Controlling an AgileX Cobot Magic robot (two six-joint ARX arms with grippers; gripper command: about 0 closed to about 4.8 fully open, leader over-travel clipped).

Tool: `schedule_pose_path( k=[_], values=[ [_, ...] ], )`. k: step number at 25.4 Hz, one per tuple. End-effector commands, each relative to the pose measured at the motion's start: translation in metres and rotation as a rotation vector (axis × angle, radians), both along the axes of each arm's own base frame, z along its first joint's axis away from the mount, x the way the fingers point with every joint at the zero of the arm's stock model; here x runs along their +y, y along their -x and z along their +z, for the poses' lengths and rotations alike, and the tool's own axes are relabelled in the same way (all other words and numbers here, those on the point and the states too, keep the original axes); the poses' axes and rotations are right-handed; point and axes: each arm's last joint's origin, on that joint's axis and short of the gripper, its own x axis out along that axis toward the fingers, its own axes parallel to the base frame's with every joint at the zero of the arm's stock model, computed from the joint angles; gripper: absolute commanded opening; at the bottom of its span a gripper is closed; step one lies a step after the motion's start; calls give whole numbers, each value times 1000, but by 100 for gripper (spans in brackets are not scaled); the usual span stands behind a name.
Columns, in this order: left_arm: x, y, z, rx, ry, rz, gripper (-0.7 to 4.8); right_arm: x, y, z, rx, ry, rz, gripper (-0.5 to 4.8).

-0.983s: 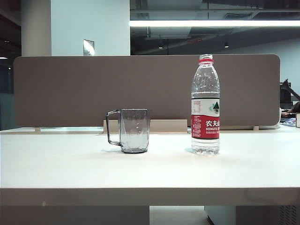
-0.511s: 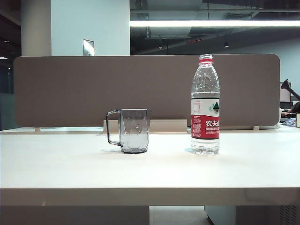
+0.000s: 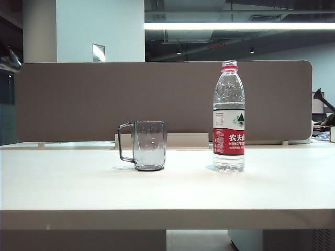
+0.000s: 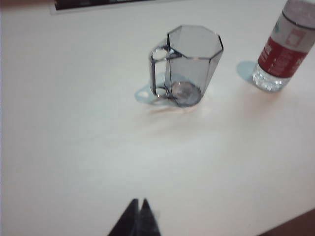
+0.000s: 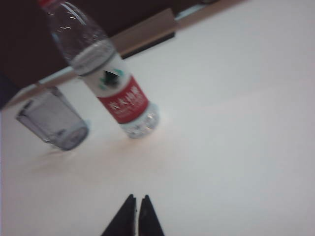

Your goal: Pick up the mineral water bottle on the table and pour water into the mug until it's full.

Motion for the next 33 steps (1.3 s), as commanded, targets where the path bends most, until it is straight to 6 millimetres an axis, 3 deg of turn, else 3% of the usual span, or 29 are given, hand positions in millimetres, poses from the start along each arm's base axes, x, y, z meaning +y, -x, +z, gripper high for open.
schedule_pose_path(
  k=[1, 8, 11, 15, 19, 24, 25, 33],
  values=[
    [0, 0, 5, -32, 13, -3, -1, -2, 5, 34, -160, 22, -49, 31],
    [-1, -1, 4, -24, 15, -15, -1, -4, 22, 97, -357, 314, -109, 31],
    [-1, -1, 4, -22, 15, -16, -1, -4, 23, 121, -340, 421, -99, 30],
    [-1, -1, 4, -23, 14, -15, -1, -3, 9, 147, -249, 512, -49, 33],
    [-1, -1, 4, -23, 15, -15, -1, 4, -17, 166, -233, 505, 98, 131],
    [-1, -1, 4, -24, 15, -15, -1, 16, -51, 163, -197, 498, 178, 141],
    [-1, -1, 4, -23, 15, -15, -1, 22, -65, 156, -169, 499, 208, 141],
    [-1, -1, 4, -22, 14, -15, -1, 53, -115, 109, -147, 499, 239, 149]
  ],
)
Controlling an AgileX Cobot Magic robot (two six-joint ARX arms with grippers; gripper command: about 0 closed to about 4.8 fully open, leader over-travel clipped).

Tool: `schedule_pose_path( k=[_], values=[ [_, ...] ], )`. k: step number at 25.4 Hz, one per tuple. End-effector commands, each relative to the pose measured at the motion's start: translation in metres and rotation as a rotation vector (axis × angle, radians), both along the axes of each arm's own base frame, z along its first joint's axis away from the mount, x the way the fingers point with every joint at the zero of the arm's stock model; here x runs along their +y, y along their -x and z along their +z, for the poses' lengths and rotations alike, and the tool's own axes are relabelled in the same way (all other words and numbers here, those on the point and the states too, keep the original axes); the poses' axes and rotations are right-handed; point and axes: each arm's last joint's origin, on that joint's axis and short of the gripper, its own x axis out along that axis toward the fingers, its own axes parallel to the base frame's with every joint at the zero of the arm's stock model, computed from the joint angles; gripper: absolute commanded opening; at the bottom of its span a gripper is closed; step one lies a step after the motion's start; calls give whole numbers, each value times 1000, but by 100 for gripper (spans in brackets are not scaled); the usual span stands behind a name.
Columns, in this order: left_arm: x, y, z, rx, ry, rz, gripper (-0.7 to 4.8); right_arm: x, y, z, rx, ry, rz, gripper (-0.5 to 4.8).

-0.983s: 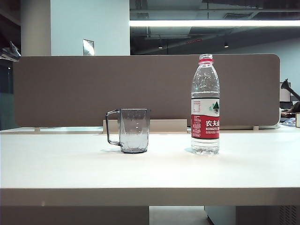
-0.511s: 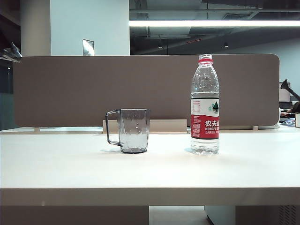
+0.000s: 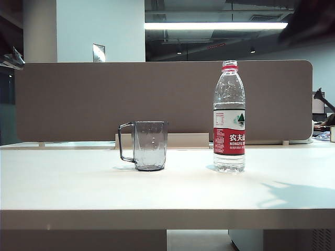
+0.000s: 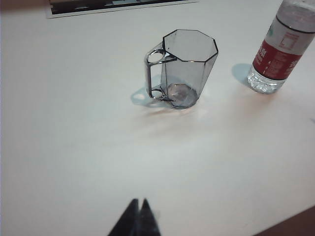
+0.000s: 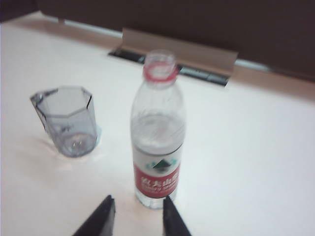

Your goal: Pick up the mineral water bottle on the table and pour water into the mug until it's full.

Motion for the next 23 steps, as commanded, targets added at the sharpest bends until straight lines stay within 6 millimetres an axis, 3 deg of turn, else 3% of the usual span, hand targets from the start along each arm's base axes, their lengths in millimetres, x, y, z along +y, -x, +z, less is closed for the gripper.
schedule_pose_path(
  k=[1, 2, 6, 9, 12, 18, 23],
  values=[
    [0, 0, 4, -18, 8, -4, -1, 9, -15, -11, -84, -48, -10, 149],
    [0, 0, 4, -18, 8, -4, -2, 12, -19, -16, -90, -73, -18, 150],
    [0, 0, 3, -18, 8, -5, -1, 16, -35, -46, -94, -165, -90, 235],
    [0, 0, 3, -18, 8, -4, -1, 19, -43, -61, -62, -190, -93, 341],
    [0, 0, 3, -18, 8, -4, -1, 23, -50, -74, -37, -187, -81, 404],
    [0, 0, 3, -18, 8, -4, -1, 29, -62, -96, -6, -259, -69, 479],
    [0, 0, 3, -18, 8, -4, -1, 31, -70, -108, -33, -267, -69, 479]
  ],
)
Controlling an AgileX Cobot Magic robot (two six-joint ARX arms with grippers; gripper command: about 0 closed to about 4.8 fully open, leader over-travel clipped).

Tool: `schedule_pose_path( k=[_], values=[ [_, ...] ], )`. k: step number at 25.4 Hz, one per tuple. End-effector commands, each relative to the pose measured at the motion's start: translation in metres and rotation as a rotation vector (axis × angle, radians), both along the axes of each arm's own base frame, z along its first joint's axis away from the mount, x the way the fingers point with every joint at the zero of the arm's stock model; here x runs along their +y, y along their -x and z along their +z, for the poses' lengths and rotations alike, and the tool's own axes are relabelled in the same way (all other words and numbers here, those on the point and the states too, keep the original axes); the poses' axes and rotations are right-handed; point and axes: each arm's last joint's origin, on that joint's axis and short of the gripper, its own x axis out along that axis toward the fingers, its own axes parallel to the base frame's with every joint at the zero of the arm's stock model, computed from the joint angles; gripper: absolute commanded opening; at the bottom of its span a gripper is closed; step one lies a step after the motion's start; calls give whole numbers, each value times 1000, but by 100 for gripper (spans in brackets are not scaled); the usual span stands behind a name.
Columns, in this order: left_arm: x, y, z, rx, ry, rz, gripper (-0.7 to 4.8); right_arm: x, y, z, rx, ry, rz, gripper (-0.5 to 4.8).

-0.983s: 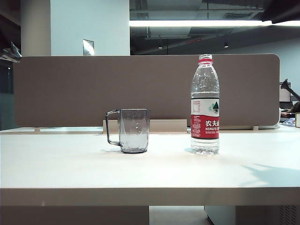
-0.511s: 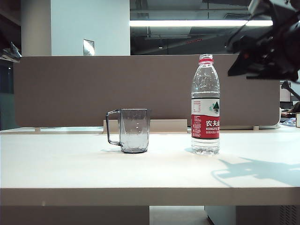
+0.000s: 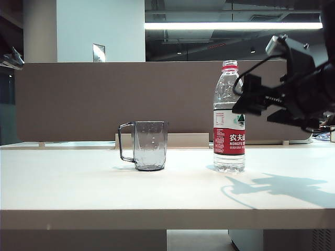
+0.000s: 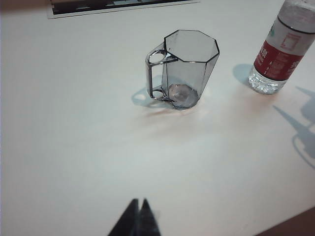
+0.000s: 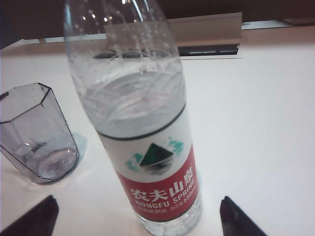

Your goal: Pick up the mineral water bottle on the table and pour water into the mug until it's full.

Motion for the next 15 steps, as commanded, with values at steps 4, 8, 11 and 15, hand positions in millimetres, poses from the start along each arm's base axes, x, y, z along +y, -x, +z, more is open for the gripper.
schedule_pose_path(
  k=[4, 8, 11, 15],
  values=[
    [0, 0, 4, -18, 8, -5, -1, 4, -11, -9, -58, -24, 2, 479],
    [0, 0, 4, -18, 9, -5, -1, 10, -27, -19, -56, -26, 24, 479],
    [0, 0, 4, -18, 8, -5, -1, 13, -36, -23, -49, -24, 22, 479],
    [0, 0, 4, -18, 8, -5, -1, 16, -47, -29, -40, -21, 24, 479]
  ],
)
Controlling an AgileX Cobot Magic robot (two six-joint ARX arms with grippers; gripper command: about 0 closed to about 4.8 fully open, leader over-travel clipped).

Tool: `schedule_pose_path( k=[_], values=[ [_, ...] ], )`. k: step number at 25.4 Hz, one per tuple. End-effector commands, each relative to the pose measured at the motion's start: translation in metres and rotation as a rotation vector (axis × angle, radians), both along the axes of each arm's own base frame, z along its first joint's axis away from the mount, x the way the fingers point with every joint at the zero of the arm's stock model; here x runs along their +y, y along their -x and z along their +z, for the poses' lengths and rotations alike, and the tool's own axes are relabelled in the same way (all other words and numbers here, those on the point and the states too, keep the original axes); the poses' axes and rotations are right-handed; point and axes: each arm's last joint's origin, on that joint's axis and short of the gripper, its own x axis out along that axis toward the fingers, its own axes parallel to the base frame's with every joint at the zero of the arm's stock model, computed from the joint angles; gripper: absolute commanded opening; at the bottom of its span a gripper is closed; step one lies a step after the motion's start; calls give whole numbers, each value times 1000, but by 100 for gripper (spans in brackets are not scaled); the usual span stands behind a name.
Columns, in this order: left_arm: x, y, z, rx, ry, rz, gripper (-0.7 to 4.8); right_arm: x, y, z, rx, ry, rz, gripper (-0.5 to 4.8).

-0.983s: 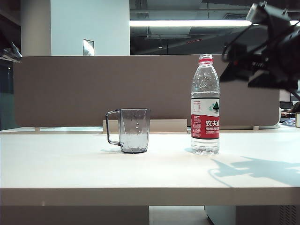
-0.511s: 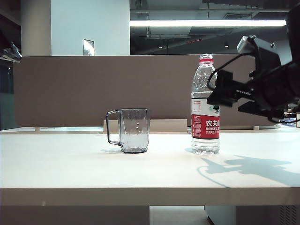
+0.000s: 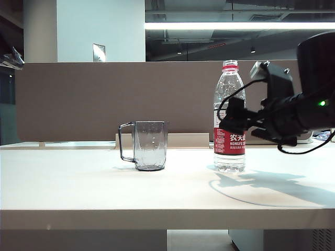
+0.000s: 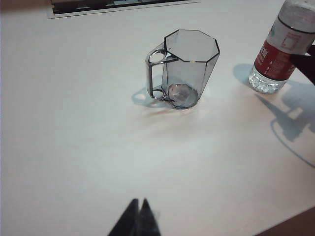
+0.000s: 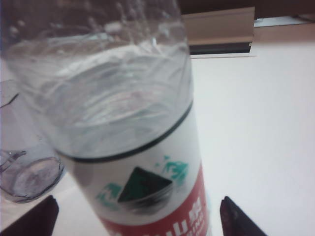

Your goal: Pick up the mineral water bottle on the table and pour water into the mug until it's full.

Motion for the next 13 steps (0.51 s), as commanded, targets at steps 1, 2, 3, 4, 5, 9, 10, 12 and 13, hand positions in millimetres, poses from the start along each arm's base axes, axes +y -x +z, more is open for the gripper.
schedule_pose_path(
  k=[1, 2, 3, 4, 5, 9, 10, 12, 13],
  values=[
    [0, 0, 4, -18, 9, -5, -1, 4, -9, -1, -18, -9, 6, 479],
    [0, 0, 4, -18, 9, -5, -1, 5, -12, -2, -18, -9, 6, 479],
    [0, 0, 4, -18, 9, -5, -1, 6, -15, -2, -20, -10, 6, 479],
    [0, 0, 4, -18, 9, -5, -1, 7, -18, -3, -21, -10, 6, 479],
    [0, 0, 4, -18, 9, -5, -1, 7, -21, -4, -24, -11, 6, 479],
    [0, 0, 4, -18, 9, -5, -1, 12, -35, -4, -42, -17, 6, 479],
    [0, 0, 4, -18, 9, -5, -1, 13, -38, -4, -47, -19, 6, 479],
    [0, 0, 4, -18, 9, -5, -1, 15, -43, -3, -57, -22, 6, 479],
    [0, 0, 4, -18, 9, -5, -1, 15, -45, -2, -60, -23, 6, 479]
  ],
)
